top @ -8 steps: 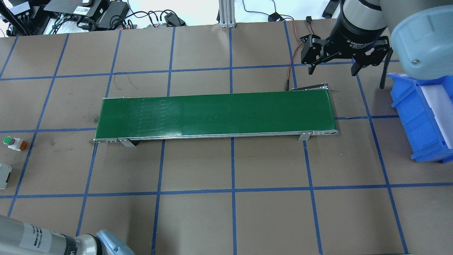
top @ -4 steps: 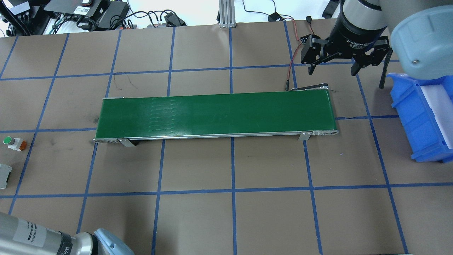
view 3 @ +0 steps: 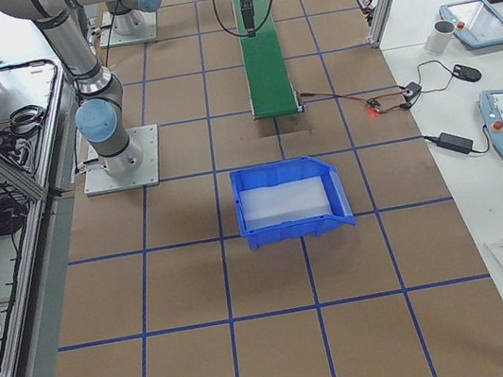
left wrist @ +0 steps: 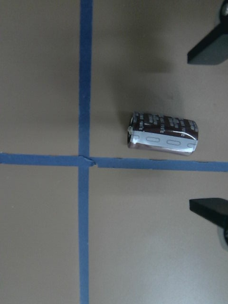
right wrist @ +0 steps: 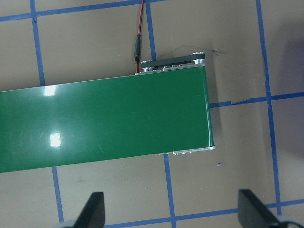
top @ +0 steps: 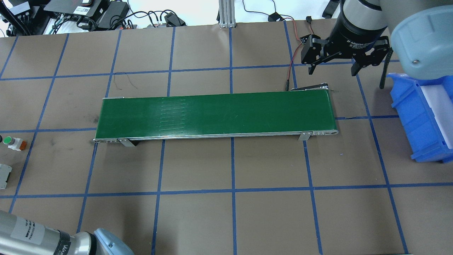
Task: Move capacitor from left to right
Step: 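Close the left gripper around the brown capacitor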
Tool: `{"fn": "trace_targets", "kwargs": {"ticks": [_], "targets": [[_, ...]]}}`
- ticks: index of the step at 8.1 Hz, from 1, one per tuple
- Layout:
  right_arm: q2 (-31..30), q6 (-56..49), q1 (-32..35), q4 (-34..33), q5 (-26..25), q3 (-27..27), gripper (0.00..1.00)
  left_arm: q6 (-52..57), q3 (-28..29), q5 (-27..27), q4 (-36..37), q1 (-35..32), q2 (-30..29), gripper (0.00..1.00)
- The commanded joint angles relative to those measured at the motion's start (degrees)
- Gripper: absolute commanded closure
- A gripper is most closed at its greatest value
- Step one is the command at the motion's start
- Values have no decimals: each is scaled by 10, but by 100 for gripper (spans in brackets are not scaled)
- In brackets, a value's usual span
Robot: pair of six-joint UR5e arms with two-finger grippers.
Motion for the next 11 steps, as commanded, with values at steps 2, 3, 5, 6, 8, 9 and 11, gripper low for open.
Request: {"fn": "trace_targets", "kwargs": {"ticks": [2, 3, 5, 6, 8, 9, 11], "targets": [[0, 0, 0, -1, 0, 0, 0, 6, 3, -20, 11, 0, -27, 3], [0, 0, 0, -1, 1, 0, 0, 33, 5, -12, 16, 0, -28, 2], [0, 0, 0, -1, 0, 0, 0, 89, 8, 37, 15, 0, -32, 1], [0, 0, 1, -1, 0, 0, 0, 94, 8, 38, 15, 0, -33, 7], [0, 0, 0, -1, 0, 0, 0, 95, 8, 53, 15, 0, -40, 10], [0, 0, 0, -1, 0, 0, 0, 95, 8, 53, 15, 0, -41, 15], [0, 0, 0, 0, -1, 0, 0, 93, 7, 53, 16, 0, -43, 32]]}}
